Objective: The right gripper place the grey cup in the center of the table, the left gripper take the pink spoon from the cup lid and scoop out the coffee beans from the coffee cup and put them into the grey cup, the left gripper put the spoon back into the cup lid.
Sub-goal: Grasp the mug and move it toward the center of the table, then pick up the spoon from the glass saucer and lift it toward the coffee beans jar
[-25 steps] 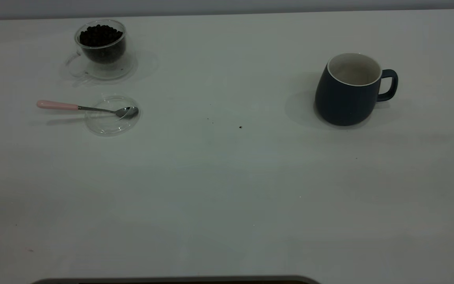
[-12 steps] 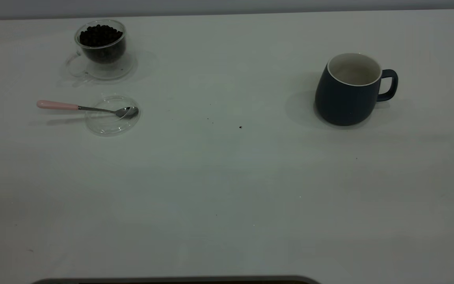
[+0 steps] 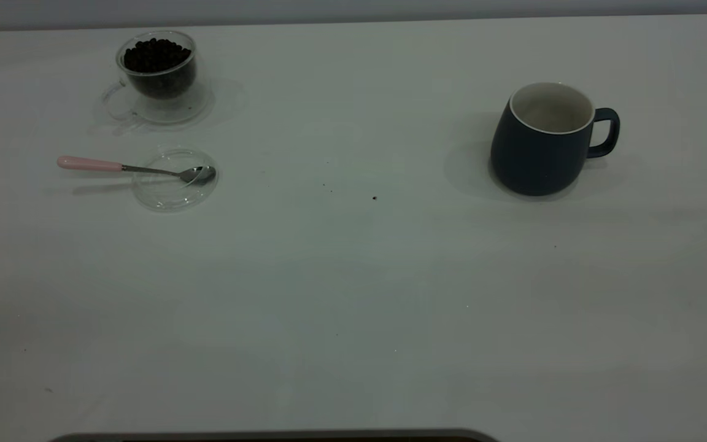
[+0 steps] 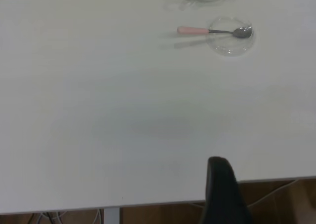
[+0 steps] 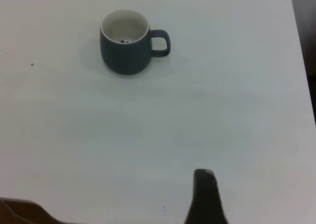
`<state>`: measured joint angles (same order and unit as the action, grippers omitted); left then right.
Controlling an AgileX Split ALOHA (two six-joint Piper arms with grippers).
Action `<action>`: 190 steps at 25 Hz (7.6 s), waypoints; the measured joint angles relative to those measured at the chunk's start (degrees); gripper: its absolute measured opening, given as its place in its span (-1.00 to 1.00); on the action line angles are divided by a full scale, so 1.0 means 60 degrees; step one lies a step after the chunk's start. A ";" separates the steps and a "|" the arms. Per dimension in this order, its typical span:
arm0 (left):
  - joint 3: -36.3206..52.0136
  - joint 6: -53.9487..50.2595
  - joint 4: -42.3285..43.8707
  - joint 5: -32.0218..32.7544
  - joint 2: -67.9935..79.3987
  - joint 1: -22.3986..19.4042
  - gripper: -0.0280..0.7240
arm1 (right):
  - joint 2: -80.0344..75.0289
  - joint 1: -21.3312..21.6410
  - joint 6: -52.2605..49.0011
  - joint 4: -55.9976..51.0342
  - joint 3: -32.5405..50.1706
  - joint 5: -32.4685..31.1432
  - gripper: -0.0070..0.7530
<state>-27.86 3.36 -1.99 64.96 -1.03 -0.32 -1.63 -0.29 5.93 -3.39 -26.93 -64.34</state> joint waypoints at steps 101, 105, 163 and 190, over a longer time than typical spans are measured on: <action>0.0000 0.0000 0.0000 0.0000 0.0000 0.0000 0.45 | -2.1589 -0.5034 0.5577 0.0764 -0.7357 1.1835 0.58; 0.0000 0.0000 0.0000 0.0000 0.0000 0.0000 0.45 | -2.1589 -0.5368 0.5444 0.0734 -0.7357 1.1887 0.58; 0.0000 0.0000 -0.0009 0.0000 0.0000 0.0000 0.45 | -0.1431 -0.0494 0.0014 0.0208 -0.0899 -0.0678 0.57; 0.0000 0.0000 -0.0009 0.0000 0.0000 0.0000 0.45 | -0.0051 0.0074 0.0005 0.0034 0.0002 -0.0032 0.57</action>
<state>-27.86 3.36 -2.05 64.96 -1.03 -0.32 -1.94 0.15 5.96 -3.18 -26.92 -64.53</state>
